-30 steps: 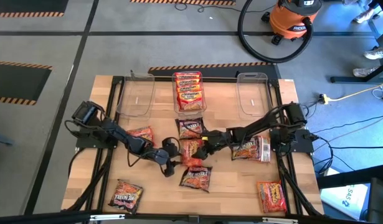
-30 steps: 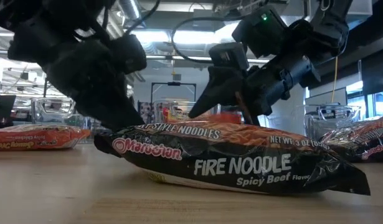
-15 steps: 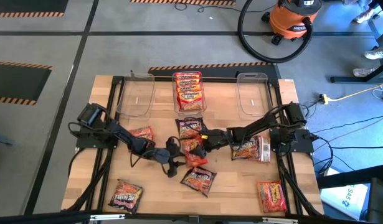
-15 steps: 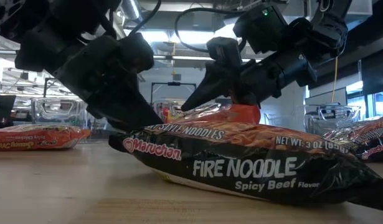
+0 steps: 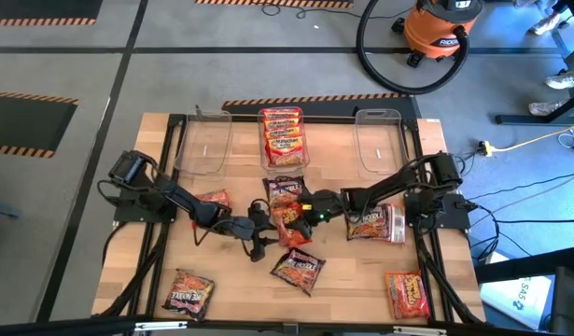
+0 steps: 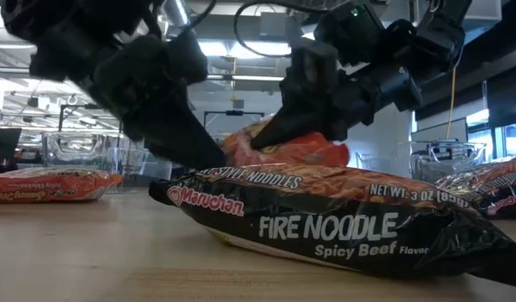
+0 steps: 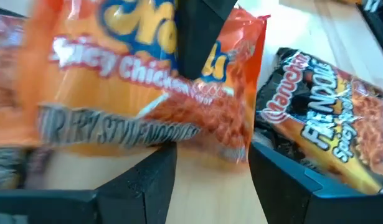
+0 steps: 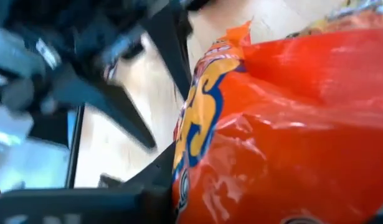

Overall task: Sort Maruchan noodles
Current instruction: Put the bottom left orange noodle pack into the right transparent bin

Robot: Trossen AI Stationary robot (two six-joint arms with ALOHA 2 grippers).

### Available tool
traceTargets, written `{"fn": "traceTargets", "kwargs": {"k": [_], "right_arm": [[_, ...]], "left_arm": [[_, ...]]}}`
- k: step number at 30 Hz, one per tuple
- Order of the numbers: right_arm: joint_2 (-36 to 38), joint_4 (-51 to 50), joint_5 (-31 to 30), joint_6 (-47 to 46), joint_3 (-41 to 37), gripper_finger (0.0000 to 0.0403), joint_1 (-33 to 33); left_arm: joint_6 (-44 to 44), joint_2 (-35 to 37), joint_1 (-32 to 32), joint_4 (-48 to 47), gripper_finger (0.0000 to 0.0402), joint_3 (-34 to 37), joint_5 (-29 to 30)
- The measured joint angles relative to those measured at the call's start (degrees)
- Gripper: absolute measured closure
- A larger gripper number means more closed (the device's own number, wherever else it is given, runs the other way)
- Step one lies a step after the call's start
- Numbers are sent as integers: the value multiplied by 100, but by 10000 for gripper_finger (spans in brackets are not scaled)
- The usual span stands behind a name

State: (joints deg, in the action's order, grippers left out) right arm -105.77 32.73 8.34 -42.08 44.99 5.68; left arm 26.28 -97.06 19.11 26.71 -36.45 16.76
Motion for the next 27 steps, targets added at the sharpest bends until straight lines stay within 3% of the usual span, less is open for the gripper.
{"fn": "traceTargets", "kwargs": {"k": [7,14,21,27], "right_arm": [[845,-1022,83,1581,0,279,-394],[2344,-3166,-31,2976,289,289,-857],[3517,-6144,-1342,4296,1379,285,-1453],[3699,-7958,-2716,5711,2387,289,-2222]], "left_arm": [[-282,1184,-28,-1494,207,0,-166],[-576,2235,-219,-2008,207,-2,-95],[-888,2603,-441,-2010,207,-4,-70],[-894,2599,-578,-2058,207,-4,-68]]}}
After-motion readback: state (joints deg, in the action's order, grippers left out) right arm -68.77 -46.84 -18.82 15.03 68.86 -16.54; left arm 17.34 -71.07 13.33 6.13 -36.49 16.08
